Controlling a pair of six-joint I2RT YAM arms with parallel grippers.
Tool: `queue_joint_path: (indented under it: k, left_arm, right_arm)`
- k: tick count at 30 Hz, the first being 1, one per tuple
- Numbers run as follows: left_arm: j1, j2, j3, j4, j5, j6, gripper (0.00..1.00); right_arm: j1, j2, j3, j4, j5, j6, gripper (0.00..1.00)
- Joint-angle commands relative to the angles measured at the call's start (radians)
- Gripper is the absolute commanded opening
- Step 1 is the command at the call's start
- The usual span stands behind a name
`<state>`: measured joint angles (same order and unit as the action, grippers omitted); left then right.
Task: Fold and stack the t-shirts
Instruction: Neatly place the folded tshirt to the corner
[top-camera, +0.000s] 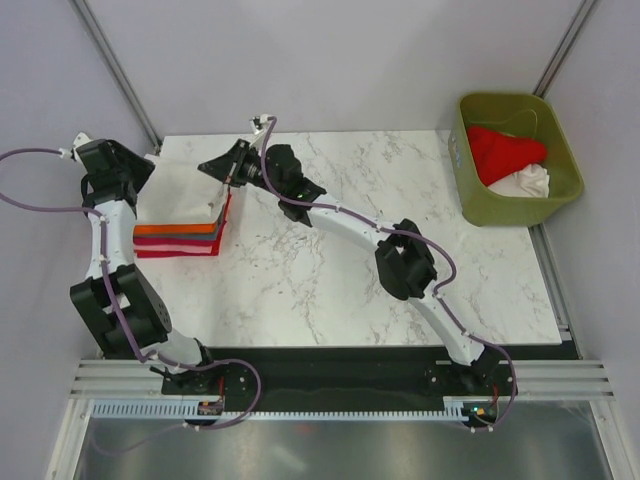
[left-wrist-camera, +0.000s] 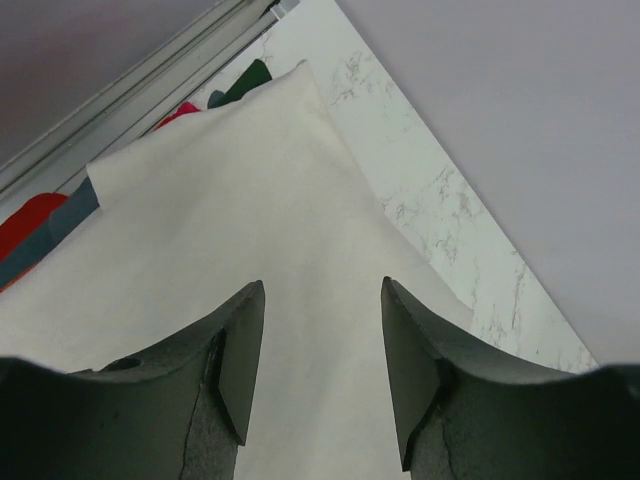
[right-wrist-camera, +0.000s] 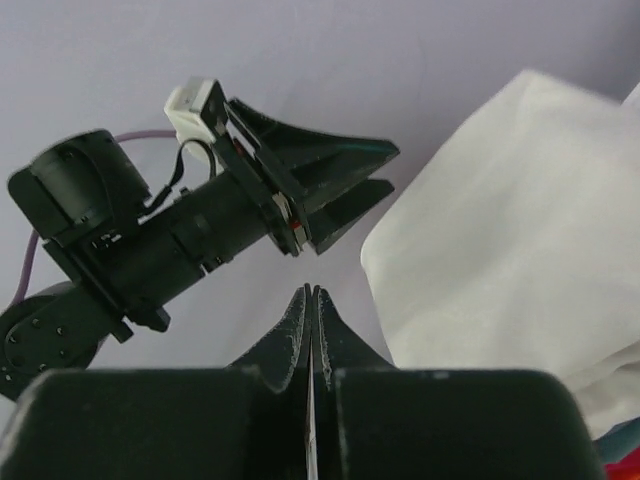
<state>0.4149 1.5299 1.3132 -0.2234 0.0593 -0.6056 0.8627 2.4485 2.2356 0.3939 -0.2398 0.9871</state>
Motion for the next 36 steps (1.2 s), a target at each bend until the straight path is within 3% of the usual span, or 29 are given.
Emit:
queue_joint_path:
  k: [1, 7, 11, 19, 27, 36]
  left_arm:
    - [0.015, 0.009, -0.019, 0.021, 0.031, -0.042, 0.57]
    - [0.032, 0.001, -0.051, 0.042, 0.039, -0.06, 0.56]
    - [0.039, 0.004, -0.065, 0.056, 0.036, -0.057, 0.56]
    - [0.068, 0.067, -0.068, 0.059, 0.017, -0.059, 0.53]
    - [0.088, 0.093, -0.088, 0.052, -0.038, -0.062, 0.5]
    - [0.091, -0.069, -0.101, 0.048, -0.188, -0.06, 0.51]
  right_arm:
    - [0.033, 0.089, 0.061, -0.032, -0.081, 0.14, 0.0]
    - [0.056, 0.153, 0.11, -0.082, -0.084, 0.203, 0.0]
    - [0.055, 0.144, 0.056, -0.104, -0.092, 0.237, 0.0]
    - [0.052, 0.04, -0.149, -0.129, -0.046, 0.229, 0.0]
    - [0.042, -0.069, -0.237, -0.128, -0.033, 0.148, 0.0]
    - [-0.019, -0.29, -0.447, -0.139, -0.001, 0.015, 0.0]
